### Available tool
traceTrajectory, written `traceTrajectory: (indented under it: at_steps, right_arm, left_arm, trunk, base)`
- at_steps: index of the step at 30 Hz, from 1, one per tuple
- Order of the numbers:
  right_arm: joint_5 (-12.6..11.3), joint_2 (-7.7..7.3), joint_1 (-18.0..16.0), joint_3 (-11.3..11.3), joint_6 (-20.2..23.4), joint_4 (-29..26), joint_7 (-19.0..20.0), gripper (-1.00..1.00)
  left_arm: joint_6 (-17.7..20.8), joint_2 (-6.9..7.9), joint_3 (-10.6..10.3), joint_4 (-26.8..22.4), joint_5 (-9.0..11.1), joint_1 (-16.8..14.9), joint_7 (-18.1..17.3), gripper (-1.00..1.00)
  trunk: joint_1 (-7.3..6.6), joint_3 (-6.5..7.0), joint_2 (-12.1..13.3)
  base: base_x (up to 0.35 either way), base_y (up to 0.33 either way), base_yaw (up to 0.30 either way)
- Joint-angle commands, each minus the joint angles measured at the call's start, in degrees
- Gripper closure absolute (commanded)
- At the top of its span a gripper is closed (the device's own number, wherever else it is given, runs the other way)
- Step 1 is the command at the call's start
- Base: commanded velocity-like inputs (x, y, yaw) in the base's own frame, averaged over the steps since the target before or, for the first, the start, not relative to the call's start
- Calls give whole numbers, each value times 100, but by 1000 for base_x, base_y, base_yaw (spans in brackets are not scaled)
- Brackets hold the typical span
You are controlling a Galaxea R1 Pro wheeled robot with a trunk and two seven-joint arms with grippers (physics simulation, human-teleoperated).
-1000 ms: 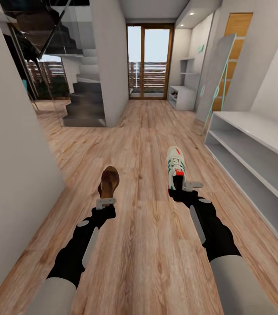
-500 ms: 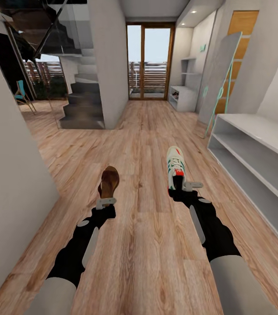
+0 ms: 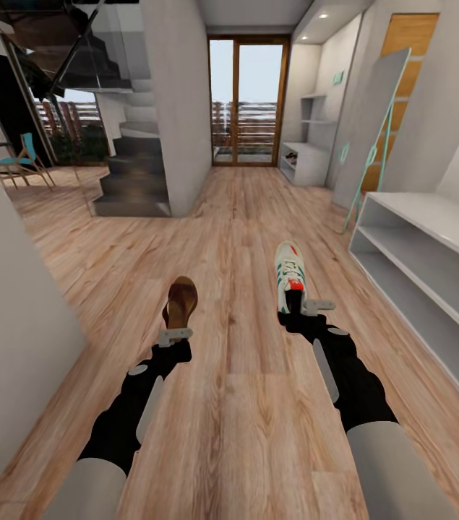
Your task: Pick up the two gym shoes and the two sandals from the corridor floor and place them onto the hallstand (shoe rack) in the corridor, making sure they are on the rack and not on the floor. Arrange them so the two gym shoes are next to each other and the two sandals are next to each other.
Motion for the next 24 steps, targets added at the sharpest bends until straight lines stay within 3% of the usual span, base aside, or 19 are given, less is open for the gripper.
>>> traceTrajectory:
  at_steps: [1, 24]
  right_arm:
    - [-5, 3, -3, -13, 30, -8, 9, 100]
    - [-5, 5, -1, -20, 24, -8, 9, 100]
  left_arm:
    - [37, -2, 8, -8, 6, -2, -23, 100]
    - [35, -2, 8, 3, 6, -2, -23, 100]
  trunk:
    - [2, -5, -2]
    - [2, -5, -2]
  base:
    - [347, 0, 0]
    - [347, 0, 0]
